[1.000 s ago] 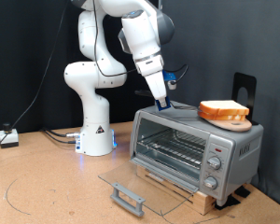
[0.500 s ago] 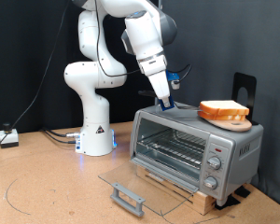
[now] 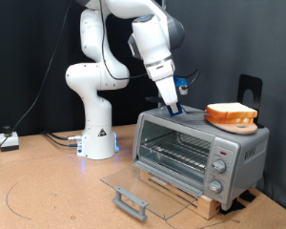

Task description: Make a piece of toast with the oven

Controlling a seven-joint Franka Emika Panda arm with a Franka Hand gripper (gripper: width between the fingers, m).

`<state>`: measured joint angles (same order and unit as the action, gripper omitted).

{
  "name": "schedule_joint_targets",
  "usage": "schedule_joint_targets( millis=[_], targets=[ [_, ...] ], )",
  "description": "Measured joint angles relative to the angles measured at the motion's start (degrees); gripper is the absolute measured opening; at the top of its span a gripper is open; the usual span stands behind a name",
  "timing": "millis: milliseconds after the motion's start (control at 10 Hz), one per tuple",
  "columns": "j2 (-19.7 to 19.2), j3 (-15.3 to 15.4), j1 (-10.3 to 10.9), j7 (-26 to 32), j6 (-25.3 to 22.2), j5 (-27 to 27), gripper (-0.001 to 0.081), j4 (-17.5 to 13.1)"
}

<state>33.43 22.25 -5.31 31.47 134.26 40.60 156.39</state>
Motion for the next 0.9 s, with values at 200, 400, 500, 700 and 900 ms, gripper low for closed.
schedule_joint_targets(
  millis=[200, 400, 500, 700, 900],
  targets=[
    [-1.0, 0.6, 0.7, 0.1, 0.6, 1.4, 0.0395, -0.7],
    [-1.7, 1.4, 1.5, 0.1, 1.2, 2.4, 0.0395, -1.3],
    [-2.1, 2.0, 1.7, -0.1, 1.6, 2.6, 0.0395, -1.6],
    [-2.9, 3.6, 1.7, -1.2, 3.2, 3.0, 0.0395, -2.4],
    [-4.5, 5.2, 1.7, -3.0, 5.8, 3.2, 0.0395, -3.4]
  ],
)
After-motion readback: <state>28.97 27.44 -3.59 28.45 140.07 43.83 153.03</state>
